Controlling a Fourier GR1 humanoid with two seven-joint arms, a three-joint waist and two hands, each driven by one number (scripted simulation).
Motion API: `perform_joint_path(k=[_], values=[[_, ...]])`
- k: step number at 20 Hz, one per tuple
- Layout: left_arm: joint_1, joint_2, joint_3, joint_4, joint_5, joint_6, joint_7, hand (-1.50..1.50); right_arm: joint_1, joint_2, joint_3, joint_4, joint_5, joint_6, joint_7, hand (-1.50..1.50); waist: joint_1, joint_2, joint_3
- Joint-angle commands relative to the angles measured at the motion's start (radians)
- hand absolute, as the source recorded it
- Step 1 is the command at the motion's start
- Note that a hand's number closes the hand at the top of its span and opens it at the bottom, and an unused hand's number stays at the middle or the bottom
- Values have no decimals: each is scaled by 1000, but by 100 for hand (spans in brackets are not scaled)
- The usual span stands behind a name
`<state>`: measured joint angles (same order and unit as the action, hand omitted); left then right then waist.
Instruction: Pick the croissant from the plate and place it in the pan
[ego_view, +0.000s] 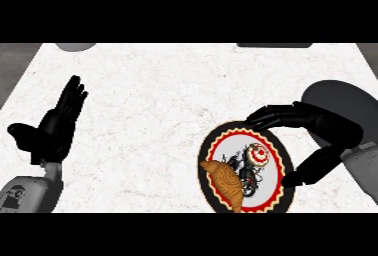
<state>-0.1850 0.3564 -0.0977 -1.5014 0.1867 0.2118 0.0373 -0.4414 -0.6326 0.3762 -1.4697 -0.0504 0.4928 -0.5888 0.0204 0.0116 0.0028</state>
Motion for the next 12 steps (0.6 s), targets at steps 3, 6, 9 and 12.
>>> perform_joint_path(k=[3,6,9,12], values=[[-65,-23,3,40,-24,27,19,0,-191,-154,-16,47,136,122,-99,-150,-2,-6,-3],[-53,-17,17,37,-14,13,22,0,-252,-194,21,16,209,132,-49,-150,-3,-9,-3],[-26,-31,17,18,-15,8,22,0,-304,-181,15,-19,184,197,43,-150,-9,-13,-4],[-82,1,83,116,18,-46,4,0,-351,-116,11,-109,158,206,171,-150,-21,-12,-4]])
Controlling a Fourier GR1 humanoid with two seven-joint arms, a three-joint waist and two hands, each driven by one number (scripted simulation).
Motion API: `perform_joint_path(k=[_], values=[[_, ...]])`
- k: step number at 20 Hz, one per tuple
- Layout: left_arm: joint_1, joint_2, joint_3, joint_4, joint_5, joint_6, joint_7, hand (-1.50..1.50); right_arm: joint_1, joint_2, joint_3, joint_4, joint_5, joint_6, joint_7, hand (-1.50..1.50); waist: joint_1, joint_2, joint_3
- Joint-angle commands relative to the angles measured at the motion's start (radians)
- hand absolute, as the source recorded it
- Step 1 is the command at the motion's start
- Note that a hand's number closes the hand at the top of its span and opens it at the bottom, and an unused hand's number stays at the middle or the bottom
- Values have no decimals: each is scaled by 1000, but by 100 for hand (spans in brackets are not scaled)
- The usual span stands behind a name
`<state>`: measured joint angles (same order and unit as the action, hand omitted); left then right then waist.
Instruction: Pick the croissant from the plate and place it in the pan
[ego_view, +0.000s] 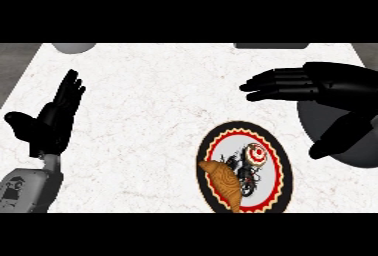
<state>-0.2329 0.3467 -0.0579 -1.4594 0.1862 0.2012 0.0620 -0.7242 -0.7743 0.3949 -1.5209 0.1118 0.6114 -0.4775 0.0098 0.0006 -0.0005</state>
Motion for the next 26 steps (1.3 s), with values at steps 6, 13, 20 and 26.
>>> perform_joint_path(k=[6,13,20,26], values=[[-24,-46,4,20,-45,-9,2,0,-28,140,-33,-126,46,106,123,-150,-11,-2,0],[-36,-48,27,35,-56,-13,9,0,70,212,56,-272,29,199,224,-150,-17,-2,0],[-49,-39,81,95,-45,-73,-45,0,183,240,85,-389,155,218,343,-150,-19,-1,0],[27,-108,11,-53,-135,7,52,0,192,335,69,-283,317,191,308,-150,-6,-1,1]])
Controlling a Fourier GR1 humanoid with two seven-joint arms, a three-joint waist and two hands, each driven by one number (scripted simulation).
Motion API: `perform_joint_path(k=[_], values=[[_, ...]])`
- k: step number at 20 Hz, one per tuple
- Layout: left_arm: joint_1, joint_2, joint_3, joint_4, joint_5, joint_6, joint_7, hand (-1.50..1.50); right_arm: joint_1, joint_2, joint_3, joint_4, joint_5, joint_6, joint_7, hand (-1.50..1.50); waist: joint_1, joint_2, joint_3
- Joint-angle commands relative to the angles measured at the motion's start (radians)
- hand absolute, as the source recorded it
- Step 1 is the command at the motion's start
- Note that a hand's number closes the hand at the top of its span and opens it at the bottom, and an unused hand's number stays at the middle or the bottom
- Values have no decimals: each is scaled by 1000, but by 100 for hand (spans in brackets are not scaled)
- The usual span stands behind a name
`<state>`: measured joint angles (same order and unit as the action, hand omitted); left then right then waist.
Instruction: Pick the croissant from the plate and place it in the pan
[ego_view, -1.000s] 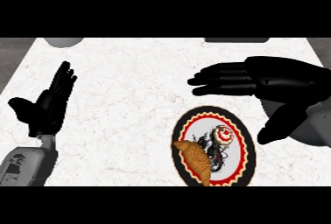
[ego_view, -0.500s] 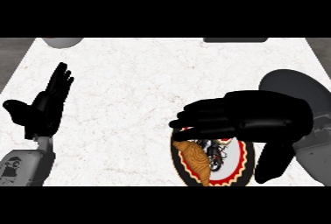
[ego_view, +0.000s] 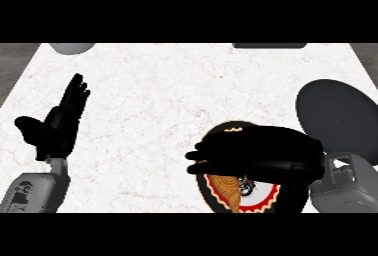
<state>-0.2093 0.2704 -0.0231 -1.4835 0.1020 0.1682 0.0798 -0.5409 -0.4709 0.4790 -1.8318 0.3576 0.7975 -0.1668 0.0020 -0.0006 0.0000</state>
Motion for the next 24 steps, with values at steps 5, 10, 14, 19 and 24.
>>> perform_joint_path(k=[5,10,14,19,24], values=[[-53,-9,48,65,-14,-21,-21,0,-29,30,-24,137,177,14,-70,-150,1,2,0],[-44,-32,28,1,-37,-15,38,0,-21,107,26,157,246,47,-78,-150,2,0,0],[14,-15,59,30,-15,-74,-38,0,-11,98,80,178,315,37,-127,-150,4,1,0],[4,-50,43,34,-52,-55,-43,0,33,116,127,198,407,-27,-158,-150,2,1,0],[-16,-28,85,39,-41,-73,-14,0,62,49,150,192,500,-71,-222,-150,-1,1,0]])
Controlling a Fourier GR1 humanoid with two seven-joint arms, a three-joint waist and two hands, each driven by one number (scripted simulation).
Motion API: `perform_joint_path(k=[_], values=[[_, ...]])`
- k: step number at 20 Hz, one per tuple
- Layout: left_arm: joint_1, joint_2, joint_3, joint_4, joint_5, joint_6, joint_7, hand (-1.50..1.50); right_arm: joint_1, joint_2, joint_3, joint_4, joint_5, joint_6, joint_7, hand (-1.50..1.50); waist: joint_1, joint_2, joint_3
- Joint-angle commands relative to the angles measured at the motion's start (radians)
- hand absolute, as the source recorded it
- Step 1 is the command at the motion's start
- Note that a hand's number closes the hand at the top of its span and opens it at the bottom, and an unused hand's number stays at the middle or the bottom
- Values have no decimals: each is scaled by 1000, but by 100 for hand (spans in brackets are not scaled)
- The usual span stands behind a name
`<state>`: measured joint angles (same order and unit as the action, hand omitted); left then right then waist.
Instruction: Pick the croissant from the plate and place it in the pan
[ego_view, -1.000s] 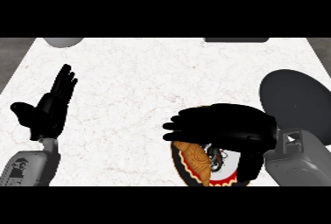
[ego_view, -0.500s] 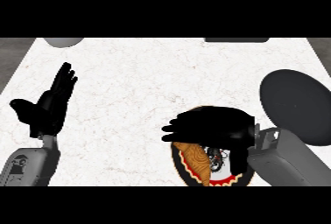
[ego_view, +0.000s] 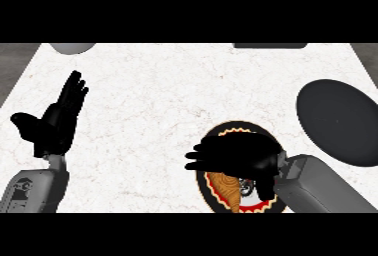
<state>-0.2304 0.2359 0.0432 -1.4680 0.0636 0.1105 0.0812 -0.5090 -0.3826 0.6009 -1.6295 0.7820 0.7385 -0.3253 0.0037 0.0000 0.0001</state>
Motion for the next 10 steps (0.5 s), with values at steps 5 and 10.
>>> perform_joint_path(k=[5,10], values=[[-13,4,23,-22,6,-20,47,0,-4,10,76,16,189,-30,-5,-150,-1,-1,0],[-29,-4,30,48,-24,-30,-16,0,-55,40,45,92,248,-5,-56,-150,-1,1,0]])
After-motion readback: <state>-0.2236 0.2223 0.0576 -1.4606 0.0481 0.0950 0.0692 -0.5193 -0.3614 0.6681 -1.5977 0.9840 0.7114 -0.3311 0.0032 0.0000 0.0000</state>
